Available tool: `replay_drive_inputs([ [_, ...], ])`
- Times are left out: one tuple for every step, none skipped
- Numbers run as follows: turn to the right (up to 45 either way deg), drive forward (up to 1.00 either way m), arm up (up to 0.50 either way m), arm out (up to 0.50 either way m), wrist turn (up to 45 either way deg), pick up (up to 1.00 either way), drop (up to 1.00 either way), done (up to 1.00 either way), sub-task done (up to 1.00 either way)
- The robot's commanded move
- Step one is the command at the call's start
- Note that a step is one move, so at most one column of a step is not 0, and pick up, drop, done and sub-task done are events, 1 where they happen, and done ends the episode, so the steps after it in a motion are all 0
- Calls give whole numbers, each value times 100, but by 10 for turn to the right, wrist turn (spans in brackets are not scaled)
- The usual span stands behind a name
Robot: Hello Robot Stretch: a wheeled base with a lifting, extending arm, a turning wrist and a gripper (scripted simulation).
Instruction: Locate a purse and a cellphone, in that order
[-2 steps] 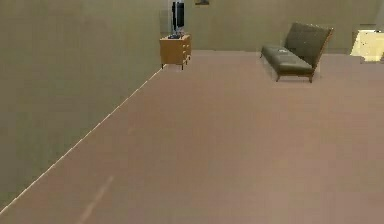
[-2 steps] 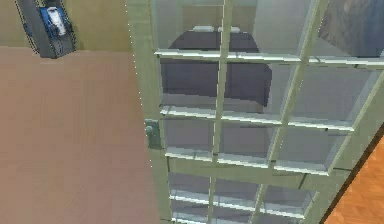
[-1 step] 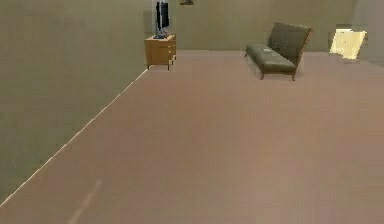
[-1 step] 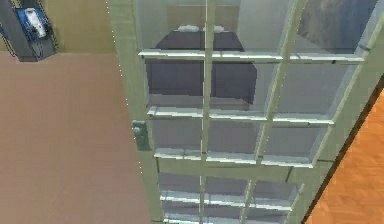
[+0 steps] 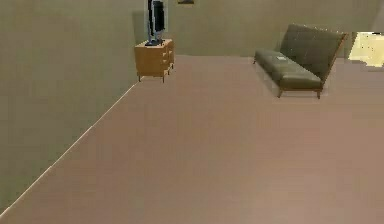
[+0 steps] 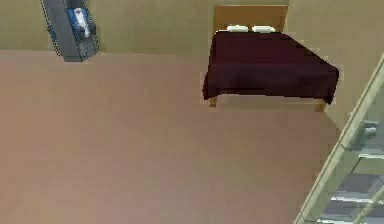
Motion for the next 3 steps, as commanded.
replay_drive_inputs([
  [0, 100, 0, 0, 0, 0, 0, 0, 0],
  [0, 100, 0, 0, 0, 0, 0, 0, 0],
  [0, 100, 0, 0, 0, 0, 0, 0, 0],
])
